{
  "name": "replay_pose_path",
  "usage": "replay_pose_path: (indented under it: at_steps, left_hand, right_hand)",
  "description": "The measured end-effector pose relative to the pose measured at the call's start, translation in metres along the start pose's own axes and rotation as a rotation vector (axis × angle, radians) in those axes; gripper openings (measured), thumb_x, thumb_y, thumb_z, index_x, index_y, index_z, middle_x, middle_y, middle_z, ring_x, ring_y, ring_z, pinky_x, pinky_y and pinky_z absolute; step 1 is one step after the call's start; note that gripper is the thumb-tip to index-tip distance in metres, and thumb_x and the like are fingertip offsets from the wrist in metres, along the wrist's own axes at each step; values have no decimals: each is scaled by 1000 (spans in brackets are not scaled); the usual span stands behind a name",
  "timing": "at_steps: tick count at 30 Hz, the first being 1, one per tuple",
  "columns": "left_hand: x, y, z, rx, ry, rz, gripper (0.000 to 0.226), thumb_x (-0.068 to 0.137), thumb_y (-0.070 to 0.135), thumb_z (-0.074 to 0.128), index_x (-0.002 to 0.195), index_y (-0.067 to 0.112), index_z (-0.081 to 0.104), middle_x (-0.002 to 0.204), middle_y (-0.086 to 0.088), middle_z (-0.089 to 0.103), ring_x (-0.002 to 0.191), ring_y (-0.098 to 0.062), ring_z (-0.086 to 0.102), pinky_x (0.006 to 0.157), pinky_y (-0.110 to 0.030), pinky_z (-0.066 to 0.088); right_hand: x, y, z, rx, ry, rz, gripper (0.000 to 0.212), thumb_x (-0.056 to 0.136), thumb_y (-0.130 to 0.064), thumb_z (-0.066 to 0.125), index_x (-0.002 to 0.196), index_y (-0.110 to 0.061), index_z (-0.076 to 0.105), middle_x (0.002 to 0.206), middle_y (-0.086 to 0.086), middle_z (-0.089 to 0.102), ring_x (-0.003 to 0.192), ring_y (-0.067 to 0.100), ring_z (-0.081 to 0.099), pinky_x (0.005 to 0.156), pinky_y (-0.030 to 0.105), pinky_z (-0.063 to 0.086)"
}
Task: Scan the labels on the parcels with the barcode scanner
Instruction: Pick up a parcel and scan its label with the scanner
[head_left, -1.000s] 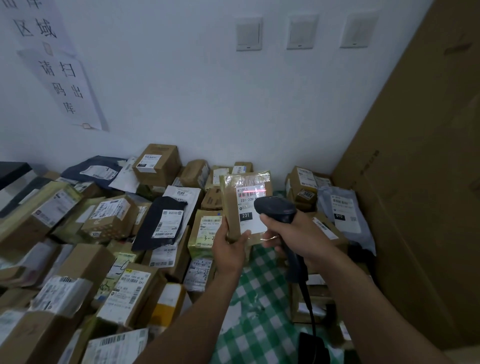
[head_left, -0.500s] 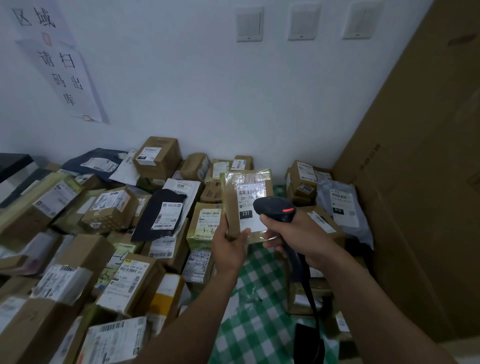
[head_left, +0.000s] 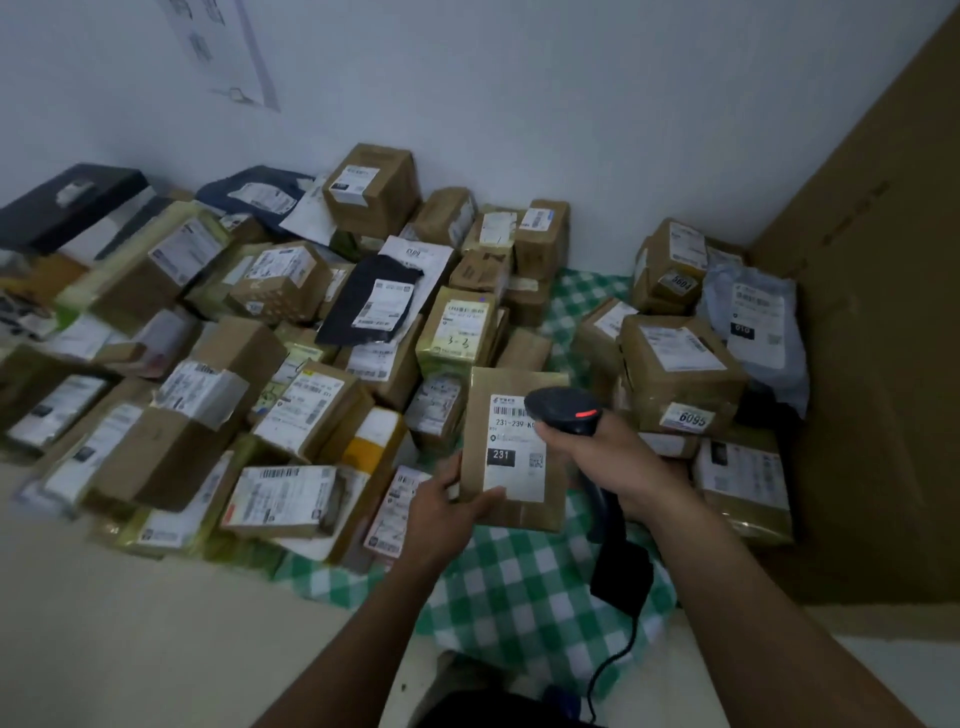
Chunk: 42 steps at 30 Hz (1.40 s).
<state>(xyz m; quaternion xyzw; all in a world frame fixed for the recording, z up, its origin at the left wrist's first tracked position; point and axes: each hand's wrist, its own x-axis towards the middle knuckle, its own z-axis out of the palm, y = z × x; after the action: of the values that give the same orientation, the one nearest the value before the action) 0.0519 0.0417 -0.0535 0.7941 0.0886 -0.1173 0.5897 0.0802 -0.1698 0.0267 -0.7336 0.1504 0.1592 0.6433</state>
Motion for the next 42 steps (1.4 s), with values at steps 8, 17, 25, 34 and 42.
replay_pose_path:
  at_steps: [8,17,25,34,42]
  left_hand:
    - [-7,-61,6,395,-130,-244,55,88,39,78,137,23,61,129,-2,68,113,-25,66,99,-44,55]
    - [0,-47,9,914,-88,-98,85,86,36,72,153,31,20,142,-7,52,129,-35,47,99,-51,51]
    - [51,-44,40,981,-348,-76,136,68,68,82,162,32,-9,168,-9,-25,152,-38,-28,124,-59,-2]
    - [69,-49,32,942,-312,-93,114,70,63,82,159,29,20,169,-5,9,156,-38,-2,122,-61,10]
    - [173,14,71,507,-22,165,57,94,28,72,145,16,51,158,-10,37,145,-28,35,116,-40,33]
  right_hand:
    - [17,46,22,-71,-130,199,27,87,-40,80,111,-29,74,114,2,75,102,27,72,68,32,59]
    - [22,44,27,-57,-177,202,21,90,-39,79,109,-32,72,105,-4,78,91,19,77,71,33,56]
    - [31,39,16,-15,-129,203,16,91,-34,78,105,-33,72,110,1,76,96,22,76,71,32,56]
    - [51,27,5,-27,-107,194,25,92,-35,77,115,-33,69,116,-6,73,91,20,77,73,36,56]
    - [91,-29,-30,-251,36,104,23,97,-34,71,115,-35,59,102,-12,68,68,14,71,57,26,52]
